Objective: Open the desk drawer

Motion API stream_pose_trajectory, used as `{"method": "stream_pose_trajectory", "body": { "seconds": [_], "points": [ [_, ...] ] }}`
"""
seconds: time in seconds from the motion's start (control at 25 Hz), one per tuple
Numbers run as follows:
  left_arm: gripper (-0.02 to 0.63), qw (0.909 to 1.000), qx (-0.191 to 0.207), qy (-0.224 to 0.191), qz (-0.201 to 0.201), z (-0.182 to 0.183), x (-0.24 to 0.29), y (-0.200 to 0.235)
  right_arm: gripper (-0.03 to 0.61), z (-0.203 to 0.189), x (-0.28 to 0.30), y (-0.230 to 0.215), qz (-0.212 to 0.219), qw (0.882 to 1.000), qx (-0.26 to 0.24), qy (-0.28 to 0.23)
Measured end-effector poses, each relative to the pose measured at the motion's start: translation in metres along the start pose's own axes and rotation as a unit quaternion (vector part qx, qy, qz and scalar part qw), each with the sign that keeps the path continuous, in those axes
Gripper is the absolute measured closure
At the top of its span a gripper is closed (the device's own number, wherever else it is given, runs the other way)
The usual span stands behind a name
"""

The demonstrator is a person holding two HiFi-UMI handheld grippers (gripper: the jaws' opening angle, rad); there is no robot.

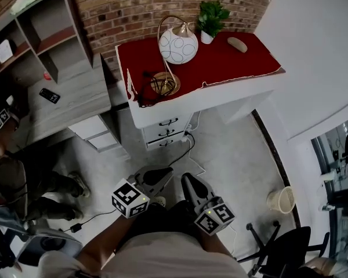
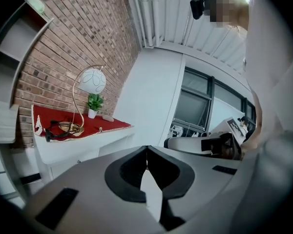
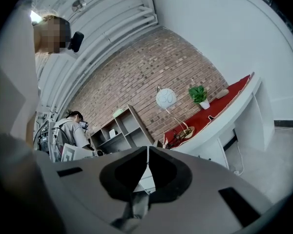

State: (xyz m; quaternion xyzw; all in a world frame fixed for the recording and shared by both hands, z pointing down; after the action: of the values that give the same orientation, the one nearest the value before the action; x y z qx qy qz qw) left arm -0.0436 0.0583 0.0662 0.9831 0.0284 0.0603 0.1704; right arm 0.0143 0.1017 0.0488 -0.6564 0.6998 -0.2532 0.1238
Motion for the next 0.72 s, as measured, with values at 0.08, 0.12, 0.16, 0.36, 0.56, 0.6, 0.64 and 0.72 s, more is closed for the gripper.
{"method": "stream_pose_trajectory", "body": {
  "seconds": [0.08,0.12,0.16,0.36,0.56,0.6,0.64,0.72],
  "points": [
    [0.604,1.0,0.002,0.001,0.002,0.001,0.002,0.008,0.56,0.006,0.006,-0.006,-0.004,1.0,-0.009,-0.006],
    [0.604,1.0,0.002,0.002,0.003,0.002,0.004,0.011,0.56,0.01,0.008,-0.01,-0.006,1.0,-0.01,-0.009],
    [0.604,1.0,0.002,0.004,0.004,0.002,0.006,0.014,0.56,0.013,0.009,-0.014,-0.008,1.0,-0.009,-0.012],
    [0.604,0.9999,-0.009,0.006,0.013,0.007,0.019,0.021,0.56,0.023,0.009,-0.033,-0.019,1.0,-0.007,-0.001],
    [0.604,0.9998,-0.014,-0.001,0.012,0.018,0.036,0.021,0.56,0.032,0.01,-0.048,-0.02,0.999,-0.035,0.017],
    [0.604,0.9998,-0.015,0.0,0.012,0.018,0.038,0.022,0.56,0.033,0.011,-0.051,-0.016,0.999,-0.039,0.018],
    [0.603,0.9998,-0.017,0.001,0.012,0.017,0.041,0.022,0.56,0.034,0.013,-0.052,-0.007,0.999,-0.039,0.017],
    [0.603,0.9997,-0.022,0.002,0.009,0.015,0.046,0.023,0.56,0.037,0.017,-0.052,0.02,0.999,-0.036,0.011]
  ]
}}
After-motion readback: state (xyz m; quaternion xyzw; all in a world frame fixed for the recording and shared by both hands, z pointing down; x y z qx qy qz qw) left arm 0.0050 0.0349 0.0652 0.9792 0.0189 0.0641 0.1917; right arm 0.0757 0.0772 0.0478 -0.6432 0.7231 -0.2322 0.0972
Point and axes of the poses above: the fingertips, and each gripper's own axes: x forward along the fingers, y to its left, z out of its top, the point moved 2 cm from there along -x, backward along the fingers, and after that the axes turned 12 degrees about -z, right-handed, at the moved point
